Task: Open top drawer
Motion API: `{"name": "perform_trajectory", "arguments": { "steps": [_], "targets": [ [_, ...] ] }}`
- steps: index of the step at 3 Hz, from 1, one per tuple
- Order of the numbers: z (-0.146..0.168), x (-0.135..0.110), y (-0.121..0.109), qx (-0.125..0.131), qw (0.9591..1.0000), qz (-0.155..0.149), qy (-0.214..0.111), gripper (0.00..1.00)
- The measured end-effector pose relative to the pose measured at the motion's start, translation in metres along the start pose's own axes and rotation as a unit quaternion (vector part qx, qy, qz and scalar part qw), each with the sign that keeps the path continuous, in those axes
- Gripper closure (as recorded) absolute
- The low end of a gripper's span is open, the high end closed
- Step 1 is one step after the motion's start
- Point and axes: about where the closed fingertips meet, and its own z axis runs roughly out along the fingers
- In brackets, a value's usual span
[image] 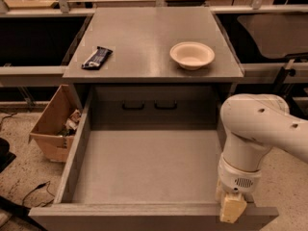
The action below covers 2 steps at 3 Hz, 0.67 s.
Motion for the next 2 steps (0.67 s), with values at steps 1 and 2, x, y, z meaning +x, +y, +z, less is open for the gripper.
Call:
{"name": "perform_trajectory", "arguments": {
  "steps": [1, 2],
  "targets": [
    [0.0, 0.0, 0.0, 0.0, 1.0, 0.0, 0.0, 0.81],
    [0.0, 0.0, 0.0, 0.0, 1.0, 0.0, 0.0, 0.58]
  ]
}}
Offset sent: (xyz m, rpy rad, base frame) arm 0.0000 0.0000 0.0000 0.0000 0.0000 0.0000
